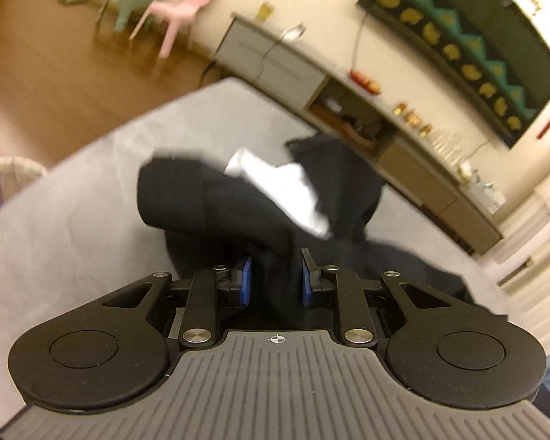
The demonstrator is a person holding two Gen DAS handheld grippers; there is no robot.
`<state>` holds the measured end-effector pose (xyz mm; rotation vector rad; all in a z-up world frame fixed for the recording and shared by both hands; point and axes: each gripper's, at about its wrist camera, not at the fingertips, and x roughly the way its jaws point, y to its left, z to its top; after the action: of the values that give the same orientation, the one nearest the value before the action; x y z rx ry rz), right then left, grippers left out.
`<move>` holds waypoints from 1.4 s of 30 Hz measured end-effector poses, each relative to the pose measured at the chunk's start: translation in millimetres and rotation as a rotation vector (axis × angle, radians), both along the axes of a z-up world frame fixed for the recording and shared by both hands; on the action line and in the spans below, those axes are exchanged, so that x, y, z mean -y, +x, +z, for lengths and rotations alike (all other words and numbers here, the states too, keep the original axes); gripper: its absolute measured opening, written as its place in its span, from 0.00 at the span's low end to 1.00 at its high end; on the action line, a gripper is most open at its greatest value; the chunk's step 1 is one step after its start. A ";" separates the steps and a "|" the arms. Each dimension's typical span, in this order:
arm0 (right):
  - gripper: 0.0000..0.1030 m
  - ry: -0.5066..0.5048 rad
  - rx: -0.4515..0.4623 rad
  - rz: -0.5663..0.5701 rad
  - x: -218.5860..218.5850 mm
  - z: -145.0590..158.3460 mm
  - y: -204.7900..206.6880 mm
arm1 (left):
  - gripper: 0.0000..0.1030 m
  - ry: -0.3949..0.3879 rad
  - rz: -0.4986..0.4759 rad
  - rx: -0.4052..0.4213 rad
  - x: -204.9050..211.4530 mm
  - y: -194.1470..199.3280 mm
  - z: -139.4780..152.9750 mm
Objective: Fold clothes
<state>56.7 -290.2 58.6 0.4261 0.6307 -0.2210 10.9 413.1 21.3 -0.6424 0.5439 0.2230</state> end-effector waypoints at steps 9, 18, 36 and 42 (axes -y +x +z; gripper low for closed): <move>0.57 -0.060 -0.054 -0.152 16.1 -6.2 -9.8 | 0.55 -0.022 -0.179 0.170 4.1 13.0 74.2; 0.73 0.015 0.044 0.125 -60.4 5.8 103.5 | 0.74 -0.098 -0.203 -0.136 -5.7 193.0 30.3; 0.72 0.025 -0.051 0.235 -57.2 -21.9 137.4 | 0.22 -0.107 -0.249 -0.203 35.9 47.5 30.2; 0.75 0.018 -0.064 0.273 -60.7 -24.9 135.4 | 0.61 0.002 -0.273 -0.206 38.6 -15.1 65.3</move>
<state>192.1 -229.5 33.7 0.3468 0.7468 0.0310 -4.2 374.5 86.6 -0.5390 0.8223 0.0326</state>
